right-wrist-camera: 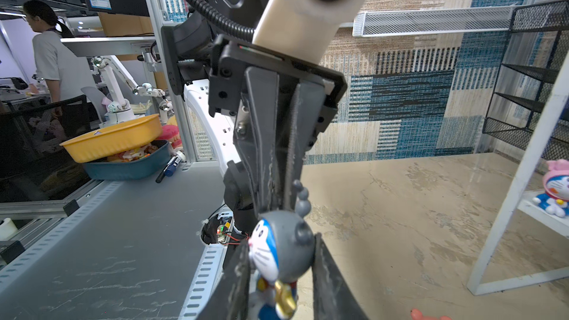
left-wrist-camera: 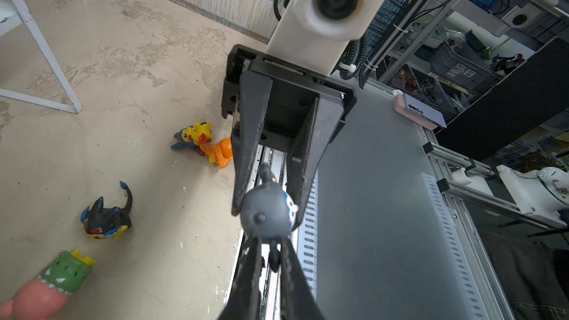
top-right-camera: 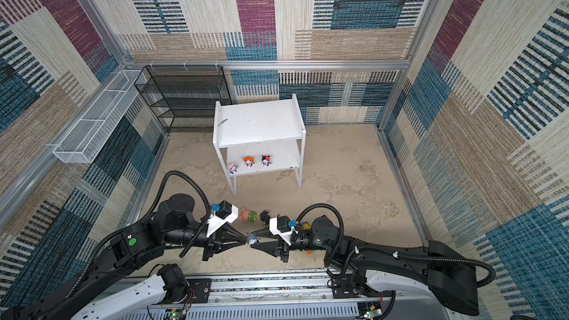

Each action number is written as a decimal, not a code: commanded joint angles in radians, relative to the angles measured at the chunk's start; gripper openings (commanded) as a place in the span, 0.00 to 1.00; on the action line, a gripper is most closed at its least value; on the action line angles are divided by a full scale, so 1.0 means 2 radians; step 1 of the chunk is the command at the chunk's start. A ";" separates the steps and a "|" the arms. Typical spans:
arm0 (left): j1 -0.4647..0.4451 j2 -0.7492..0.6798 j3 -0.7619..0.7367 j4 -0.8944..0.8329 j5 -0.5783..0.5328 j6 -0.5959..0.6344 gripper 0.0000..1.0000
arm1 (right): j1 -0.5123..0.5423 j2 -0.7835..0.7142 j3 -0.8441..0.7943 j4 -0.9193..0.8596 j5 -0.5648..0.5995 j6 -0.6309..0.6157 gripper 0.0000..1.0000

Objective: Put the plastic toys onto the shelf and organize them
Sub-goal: 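Hold the grey figurine in the right gripper beside the open left gripper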

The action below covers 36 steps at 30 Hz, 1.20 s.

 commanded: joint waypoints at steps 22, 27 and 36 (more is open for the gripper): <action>0.000 -0.021 0.001 0.005 -0.024 0.032 0.00 | 0.001 0.010 0.015 -0.030 -0.016 0.006 0.75; -0.001 -0.021 0.004 0.005 -0.046 0.038 0.00 | 0.001 0.003 0.017 -0.044 -0.018 0.006 0.78; -0.002 -0.020 0.010 0.005 -0.075 0.052 0.00 | 0.001 0.011 0.032 -0.072 -0.006 0.010 0.79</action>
